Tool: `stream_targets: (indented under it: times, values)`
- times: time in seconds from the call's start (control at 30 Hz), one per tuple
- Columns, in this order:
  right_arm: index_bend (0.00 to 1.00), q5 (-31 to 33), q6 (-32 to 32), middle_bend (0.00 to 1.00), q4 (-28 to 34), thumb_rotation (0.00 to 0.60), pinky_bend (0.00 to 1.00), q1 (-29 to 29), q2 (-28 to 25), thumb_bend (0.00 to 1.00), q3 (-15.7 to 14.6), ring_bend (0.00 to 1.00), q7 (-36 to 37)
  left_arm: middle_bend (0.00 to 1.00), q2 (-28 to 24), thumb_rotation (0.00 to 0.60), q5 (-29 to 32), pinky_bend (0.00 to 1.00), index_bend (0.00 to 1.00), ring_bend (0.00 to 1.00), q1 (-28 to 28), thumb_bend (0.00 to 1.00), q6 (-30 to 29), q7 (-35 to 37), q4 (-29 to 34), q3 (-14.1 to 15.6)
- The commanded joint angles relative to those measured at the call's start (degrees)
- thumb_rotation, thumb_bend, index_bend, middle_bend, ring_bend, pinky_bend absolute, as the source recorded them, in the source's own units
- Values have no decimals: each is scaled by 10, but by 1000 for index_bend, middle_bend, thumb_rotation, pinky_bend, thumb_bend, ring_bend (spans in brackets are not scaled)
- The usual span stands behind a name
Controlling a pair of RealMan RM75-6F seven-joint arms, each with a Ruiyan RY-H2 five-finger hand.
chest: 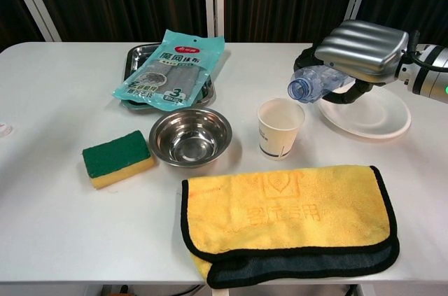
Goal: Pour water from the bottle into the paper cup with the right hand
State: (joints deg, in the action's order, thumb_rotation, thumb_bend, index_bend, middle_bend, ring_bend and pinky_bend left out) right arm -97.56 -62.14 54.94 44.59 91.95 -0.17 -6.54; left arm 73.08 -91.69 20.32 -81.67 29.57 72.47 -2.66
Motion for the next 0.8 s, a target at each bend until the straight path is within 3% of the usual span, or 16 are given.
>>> stream_targets:
  times: [0.03,0.8]
  values:
    - [736,-1,0,489,-2,600,432,2,1,595,0,372,-5,186,0,600,0,185,191,131,0,128,0,1,-1,0]
    - [768,-8,4,489,-10,600,425,16,2,595,-4,372,-56,186,6,600,1,185,191,131,-1,128,0,10,-10,1]
